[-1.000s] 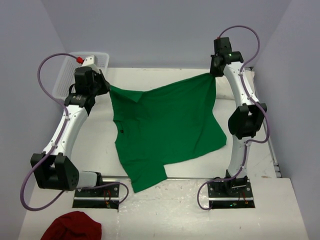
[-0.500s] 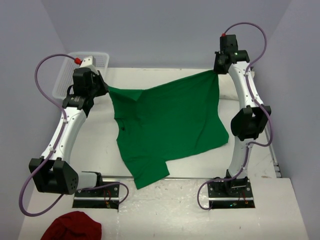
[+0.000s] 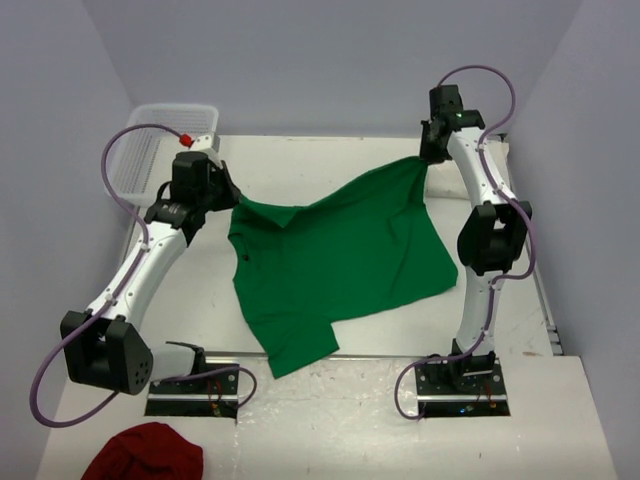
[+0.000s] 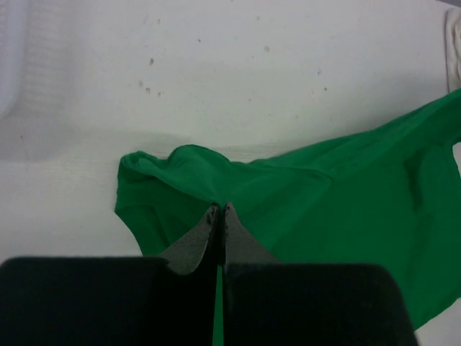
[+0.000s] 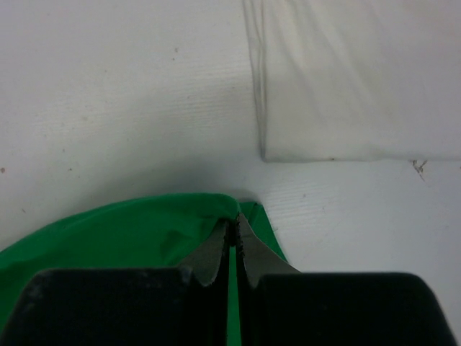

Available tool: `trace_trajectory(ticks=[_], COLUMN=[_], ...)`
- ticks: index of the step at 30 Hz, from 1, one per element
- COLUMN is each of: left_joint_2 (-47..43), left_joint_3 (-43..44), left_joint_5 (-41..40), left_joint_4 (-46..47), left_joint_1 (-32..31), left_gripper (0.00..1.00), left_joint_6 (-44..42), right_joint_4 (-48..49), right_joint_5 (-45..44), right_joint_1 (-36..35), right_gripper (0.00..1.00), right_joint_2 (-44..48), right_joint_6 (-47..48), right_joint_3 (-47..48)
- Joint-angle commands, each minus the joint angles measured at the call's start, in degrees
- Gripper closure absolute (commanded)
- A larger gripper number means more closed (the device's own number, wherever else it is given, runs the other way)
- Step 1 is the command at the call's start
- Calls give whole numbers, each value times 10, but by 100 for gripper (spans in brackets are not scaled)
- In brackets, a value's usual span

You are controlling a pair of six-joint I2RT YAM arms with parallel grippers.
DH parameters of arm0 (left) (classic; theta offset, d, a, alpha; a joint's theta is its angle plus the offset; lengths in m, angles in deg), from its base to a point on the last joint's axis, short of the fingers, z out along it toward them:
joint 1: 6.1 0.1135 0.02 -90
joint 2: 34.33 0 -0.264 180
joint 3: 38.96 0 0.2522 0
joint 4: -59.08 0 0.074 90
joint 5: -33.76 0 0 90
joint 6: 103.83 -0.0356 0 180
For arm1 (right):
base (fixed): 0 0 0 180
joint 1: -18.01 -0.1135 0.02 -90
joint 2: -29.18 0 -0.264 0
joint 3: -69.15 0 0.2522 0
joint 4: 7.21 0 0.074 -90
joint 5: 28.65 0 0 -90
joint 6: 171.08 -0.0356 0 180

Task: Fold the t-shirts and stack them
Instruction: Flatten out the tshirt

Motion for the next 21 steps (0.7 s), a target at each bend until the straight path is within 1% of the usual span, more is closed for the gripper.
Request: trace_trajectory(ticks=[1,5,12,15,21], left_joint_2=[-32,-53,-102,-114,-126], left_joint_3=[-9,-20,-56,-71,-101], left_joint_5=[-3,-9,-9,-7,-3], left_joint_4=[19,8,-24,-31,-33], left_joint_1=[-18,-32,-41,-47,-68], left_gripper=[100,100,100,100,100], left_joint_6=[20,29,46,55,78], right_joint_4=[15,16,39,41,50], right_joint_5=[4,-6,-12,-25,-20], right_joint_1=[-2,-5,-11,-13,-16], right_gripper=[100,100,100,100,100], right_joint_2=[9,16,53,62,88], right_joint_6=[-6,-8,-11,-11,-20], right_joint_3=[-12,-35,-121,-148,-184])
